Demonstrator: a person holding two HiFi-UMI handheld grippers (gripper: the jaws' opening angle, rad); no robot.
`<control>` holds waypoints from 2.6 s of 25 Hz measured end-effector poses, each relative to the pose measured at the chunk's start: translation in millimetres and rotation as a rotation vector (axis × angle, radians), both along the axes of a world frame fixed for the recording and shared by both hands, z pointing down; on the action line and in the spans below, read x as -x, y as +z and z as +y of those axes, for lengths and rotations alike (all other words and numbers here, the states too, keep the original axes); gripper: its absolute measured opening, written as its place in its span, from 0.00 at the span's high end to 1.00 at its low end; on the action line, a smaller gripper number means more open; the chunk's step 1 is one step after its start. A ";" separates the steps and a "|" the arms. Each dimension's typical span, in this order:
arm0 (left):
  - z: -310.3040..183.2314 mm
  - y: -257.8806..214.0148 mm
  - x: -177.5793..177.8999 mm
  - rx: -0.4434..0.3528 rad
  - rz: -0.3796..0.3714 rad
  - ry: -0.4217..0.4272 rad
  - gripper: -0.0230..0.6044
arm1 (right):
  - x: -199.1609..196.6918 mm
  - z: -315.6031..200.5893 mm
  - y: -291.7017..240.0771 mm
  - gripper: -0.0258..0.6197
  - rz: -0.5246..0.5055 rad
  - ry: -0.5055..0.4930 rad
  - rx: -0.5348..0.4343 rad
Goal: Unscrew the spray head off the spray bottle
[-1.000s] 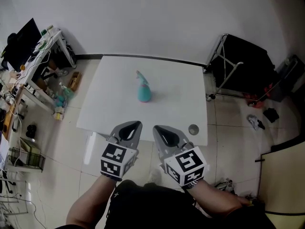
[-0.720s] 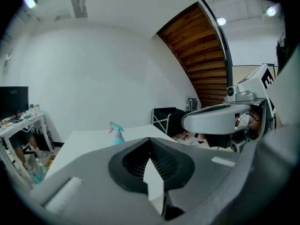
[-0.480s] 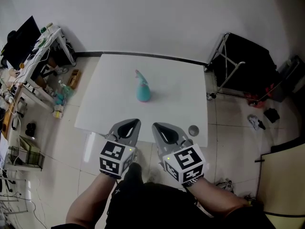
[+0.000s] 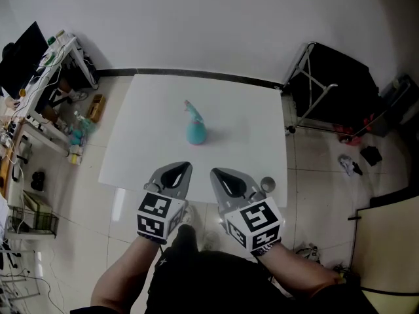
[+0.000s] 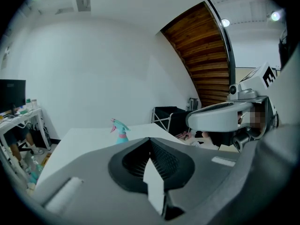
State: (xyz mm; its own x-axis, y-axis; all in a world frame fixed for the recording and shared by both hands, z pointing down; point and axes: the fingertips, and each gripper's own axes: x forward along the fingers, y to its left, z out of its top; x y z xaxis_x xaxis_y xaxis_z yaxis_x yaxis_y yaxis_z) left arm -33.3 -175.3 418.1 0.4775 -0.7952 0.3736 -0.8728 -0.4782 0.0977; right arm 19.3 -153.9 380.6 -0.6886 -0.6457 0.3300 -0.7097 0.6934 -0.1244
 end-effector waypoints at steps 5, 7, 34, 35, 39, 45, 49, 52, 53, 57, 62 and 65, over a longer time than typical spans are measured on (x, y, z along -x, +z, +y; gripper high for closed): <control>-16.1 8.8 5.9 0.017 0.008 0.003 0.94 | 5.7 -15.0 7.4 0.97 0.015 0.011 0.023; -23.4 13.8 9.2 0.027 0.008 0.003 0.89 | 8.1 -21.6 9.6 0.97 0.018 0.016 0.031; -114.4 116.9 7.2 0.180 -0.097 0.092 0.33 | 6.3 -91.7 43.2 0.97 0.068 0.130 0.127; -117.7 119.5 6.4 0.179 -0.102 0.094 0.32 | 5.1 -93.2 44.2 0.97 0.069 0.134 0.130; -132.2 130.2 4.5 0.175 -0.129 0.108 0.30 | 4.3 -100.9 46.9 0.97 0.074 0.145 0.139; -146.6 152.8 -2.6 0.188 -0.167 0.134 0.27 | -0.3 -110.7 50.6 0.97 0.083 0.162 0.149; -156.4 169.0 -4.6 0.206 -0.177 0.152 0.26 | -1.0 -116.7 54.0 0.97 0.091 0.174 0.157; -161.3 176.1 -6.2 0.216 -0.182 0.162 0.25 | -2.2 -120.1 56.3 0.97 0.096 0.181 0.163; -162.1 178.2 -7.5 0.219 -0.182 0.165 0.25 | -3.4 -120.8 57.0 0.97 0.097 0.185 0.165; -164.1 182.8 -12.1 0.223 -0.183 0.174 0.25 | -7.5 -121.0 58.9 0.97 0.104 0.196 0.169; -167.1 185.7 -9.8 0.219 -0.208 0.176 0.33 | -9.2 -121.4 58.4 0.97 0.110 0.205 0.167; -165.0 183.8 -8.3 0.219 -0.222 0.177 0.34 | -9.7 -119.2 56.3 0.97 0.109 0.205 0.161</control>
State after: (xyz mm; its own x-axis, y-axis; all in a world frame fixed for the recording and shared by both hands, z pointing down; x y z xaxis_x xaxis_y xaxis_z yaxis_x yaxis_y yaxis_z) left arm -25.0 -340.3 601.9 0.4888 -0.5972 0.6360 -0.7900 -0.6123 0.0323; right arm 29.0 -273.1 436.9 -0.5042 -0.7009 0.5045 -0.8482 0.5116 -0.1369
